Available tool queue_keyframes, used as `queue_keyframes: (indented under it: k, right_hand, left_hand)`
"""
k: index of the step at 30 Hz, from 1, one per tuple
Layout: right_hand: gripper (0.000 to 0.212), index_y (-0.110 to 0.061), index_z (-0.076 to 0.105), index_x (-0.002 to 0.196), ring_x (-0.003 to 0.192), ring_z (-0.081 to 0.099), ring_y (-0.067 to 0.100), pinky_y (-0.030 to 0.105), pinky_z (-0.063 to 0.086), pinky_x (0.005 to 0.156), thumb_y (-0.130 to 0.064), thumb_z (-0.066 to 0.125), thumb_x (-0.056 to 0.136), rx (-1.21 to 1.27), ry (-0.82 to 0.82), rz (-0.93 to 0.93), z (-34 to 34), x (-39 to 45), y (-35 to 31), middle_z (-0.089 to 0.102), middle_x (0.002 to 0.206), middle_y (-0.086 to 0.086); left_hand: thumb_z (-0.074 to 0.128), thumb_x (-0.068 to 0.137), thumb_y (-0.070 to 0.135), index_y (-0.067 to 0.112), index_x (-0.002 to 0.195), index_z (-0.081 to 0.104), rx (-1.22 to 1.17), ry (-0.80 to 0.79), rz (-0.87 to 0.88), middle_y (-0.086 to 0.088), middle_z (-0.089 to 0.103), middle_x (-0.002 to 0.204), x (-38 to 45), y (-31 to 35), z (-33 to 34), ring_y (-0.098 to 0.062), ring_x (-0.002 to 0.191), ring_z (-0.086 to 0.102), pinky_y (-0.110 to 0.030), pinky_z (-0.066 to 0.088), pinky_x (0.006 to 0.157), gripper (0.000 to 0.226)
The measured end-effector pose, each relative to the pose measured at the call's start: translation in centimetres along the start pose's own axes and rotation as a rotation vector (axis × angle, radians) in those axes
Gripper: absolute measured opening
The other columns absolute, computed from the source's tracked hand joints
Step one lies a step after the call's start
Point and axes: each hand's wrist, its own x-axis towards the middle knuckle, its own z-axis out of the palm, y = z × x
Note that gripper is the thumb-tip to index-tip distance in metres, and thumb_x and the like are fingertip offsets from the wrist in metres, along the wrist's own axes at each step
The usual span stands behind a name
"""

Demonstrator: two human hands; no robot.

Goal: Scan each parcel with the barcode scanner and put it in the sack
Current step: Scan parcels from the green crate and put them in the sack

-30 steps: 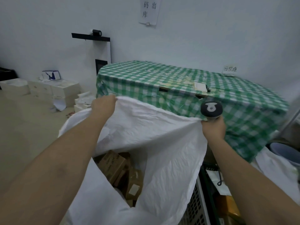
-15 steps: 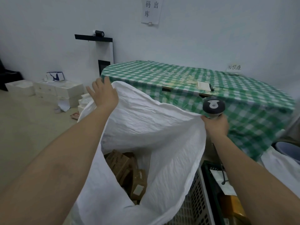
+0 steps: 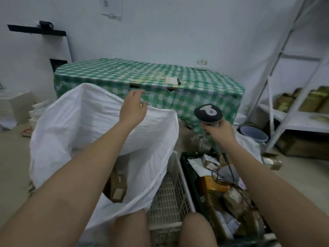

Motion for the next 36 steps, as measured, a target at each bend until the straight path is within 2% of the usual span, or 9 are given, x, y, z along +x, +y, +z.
queue_keyframes:
  k: [4,7,13,17,19,22,26,30,36]
  right_hand:
    - [0.039,-0.012,0.058,0.12,0.07,0.062,0.011,0.016,0.051,0.05,-0.019,0.073,0.085,0.077,0.04,0.07,-4.5,-3.8,4.0,0.065,0.082,-0.005]
    - [0.044,-0.004,0.055,0.127,0.073,0.059,0.008,0.007,0.044,0.045,-0.012,0.07,0.086,0.136,0.091,0.146,-6.7,-5.7,8.2,0.062,0.09,0.001]
    - [0.027,-0.02,0.064,0.105,0.092,0.06,0.02,0.039,0.052,0.085,-0.02,0.077,0.08,0.114,0.127,0.354,-8.2,-7.9,19.3,0.066,0.101,0.003]
    - [0.048,-0.006,0.061,0.111,0.082,0.061,0.022,0.028,0.051,0.067,-0.027,0.081,0.073,0.223,0.195,0.543,-8.5,-8.3,25.1,0.065,0.093,0.007]
    - [0.039,-0.008,0.059,0.113,0.082,0.059,0.019,0.022,0.051,0.064,-0.017,0.077,0.08,0.288,0.278,0.584,-8.9,-7.9,27.4,0.063,0.098,0.006]
    - [0.036,-0.004,0.062,0.114,0.092,0.063,0.027,0.041,0.054,0.084,-0.008,0.074,0.081,0.395,0.385,0.653,-9.7,-6.9,30.7,0.068,0.102,0.013]
    - [0.023,-0.007,0.064,0.104,0.082,0.064,0.023,0.032,0.055,0.072,-0.001,0.071,0.082,0.461,0.457,0.683,-10.5,-5.6,34.1,0.069,0.092,0.009]
    - [0.032,-0.008,0.06,0.115,0.088,0.064,0.016,0.025,0.051,0.066,-0.004,0.07,0.084,0.471,0.477,0.674,-10.5,-5.0,36.4,0.069,0.097,0.003]
    - [0.028,-0.017,0.065,0.108,0.092,0.065,0.018,0.033,0.054,0.08,-0.017,0.074,0.082,0.4,0.452,0.715,-10.3,-4.6,38.7,0.071,0.097,0.002]
  left_hand:
    - [0.045,0.099,0.021,0.016,0.135,0.047,-0.113,-0.142,0.071,-0.004,0.045,0.139,-3.2,4.7,5.6,-0.021,0.122,0.046,-0.034,0.041,0.091,0.036]
    - [0.047,0.099,0.019,0.014,0.134,0.048,-0.191,-0.259,0.124,-0.006,0.046,0.136,-6.5,7.4,10.2,-0.022,0.122,0.048,-0.036,0.043,0.097,0.035]
    - [0.051,0.098,0.021,0.018,0.129,0.051,-0.184,-0.613,0.082,-0.003,0.047,0.133,-12.9,8.7,19.9,-0.02,0.117,0.051,-0.032,0.044,0.095,0.032]
    - [0.051,0.098,0.025,0.02,0.126,0.054,-0.131,-0.838,-0.018,-0.004,0.049,0.133,-15.8,7.8,26.8,-0.021,0.117,0.052,-0.035,0.046,0.096,0.029]
    - [0.05,0.098,0.027,0.016,0.125,0.056,-0.117,-0.915,-0.043,-0.006,0.053,0.128,-17.0,8.1,30.4,-0.021,0.111,0.054,-0.035,0.048,0.093,0.029]
    - [0.049,0.099,0.028,0.015,0.122,0.057,-0.119,-0.99,-0.056,-0.005,0.056,0.123,-18.8,9.5,35.3,-0.021,0.108,0.055,-0.035,0.049,0.089,0.028]
    - [0.051,0.098,0.031,0.015,0.118,0.059,-0.133,-0.987,-0.004,-0.005,0.056,0.123,-21.2,10.9,41.3,-0.023,0.109,0.054,-0.035,0.047,0.09,0.027]
    - [0.046,0.098,0.036,0.017,0.123,0.056,0.03,-0.846,0.17,-0.004,0.053,0.129,-22.1,11.3,45.8,-0.025,0.119,0.045,-0.038,0.039,0.099,0.033]
    - [0.052,0.094,0.048,0.012,0.133,0.045,-0.095,-1.144,-0.168,-0.008,0.051,0.134,-21.4,11.0,49.5,-0.028,0.117,0.053,-0.038,0.046,0.094,0.054]
